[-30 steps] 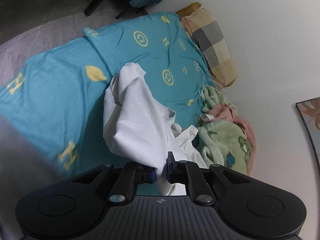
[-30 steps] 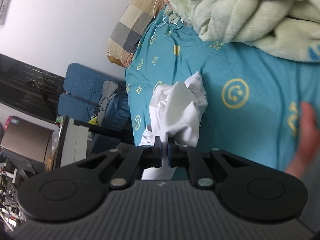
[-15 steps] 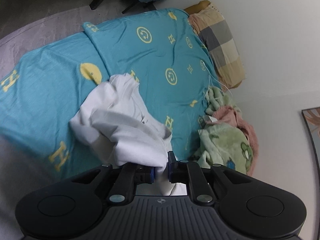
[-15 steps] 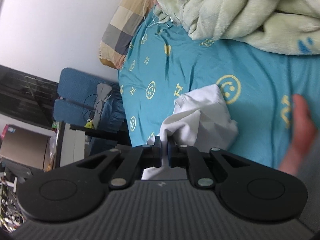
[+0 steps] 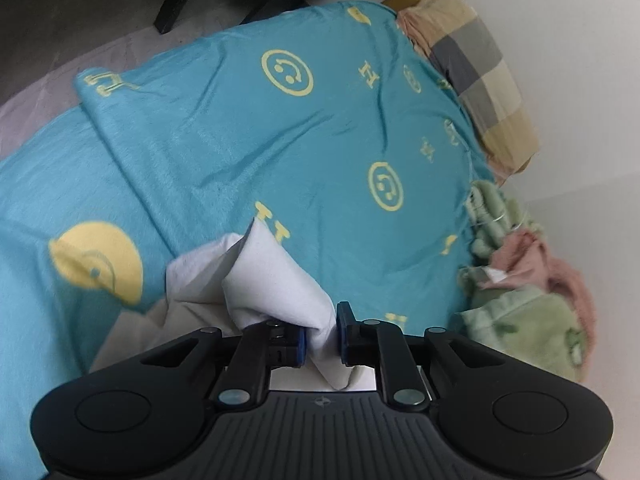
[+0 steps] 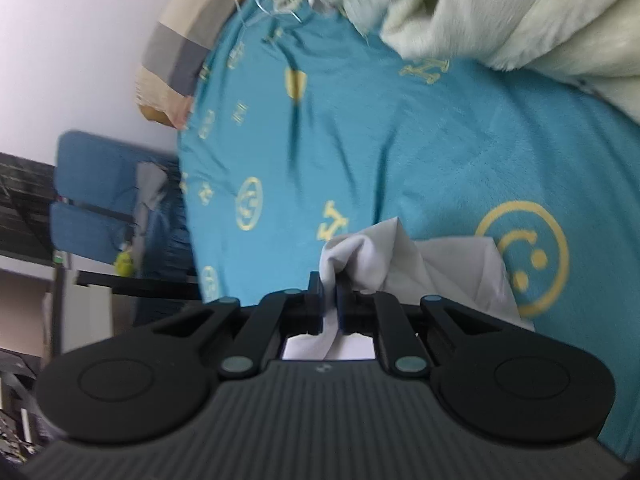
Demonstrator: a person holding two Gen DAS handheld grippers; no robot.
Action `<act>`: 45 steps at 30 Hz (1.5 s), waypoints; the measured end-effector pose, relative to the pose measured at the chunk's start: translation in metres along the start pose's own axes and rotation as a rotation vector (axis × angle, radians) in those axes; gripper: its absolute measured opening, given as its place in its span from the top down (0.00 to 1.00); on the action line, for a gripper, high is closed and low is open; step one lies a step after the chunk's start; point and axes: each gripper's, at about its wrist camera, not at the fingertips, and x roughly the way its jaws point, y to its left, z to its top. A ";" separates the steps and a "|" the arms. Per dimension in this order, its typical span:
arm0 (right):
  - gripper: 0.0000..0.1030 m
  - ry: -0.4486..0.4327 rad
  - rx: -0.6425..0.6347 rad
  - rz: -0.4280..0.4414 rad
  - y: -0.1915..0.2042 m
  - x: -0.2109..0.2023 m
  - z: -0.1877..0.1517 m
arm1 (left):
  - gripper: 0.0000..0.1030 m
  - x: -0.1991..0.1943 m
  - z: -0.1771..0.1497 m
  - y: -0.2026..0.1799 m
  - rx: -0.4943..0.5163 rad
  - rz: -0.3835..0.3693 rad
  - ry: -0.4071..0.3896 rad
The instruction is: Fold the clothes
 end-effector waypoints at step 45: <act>0.30 -0.153 -0.838 -0.094 0.050 -0.058 -0.103 | 0.21 -0.032 -0.123 -0.040 0.771 0.230 -0.147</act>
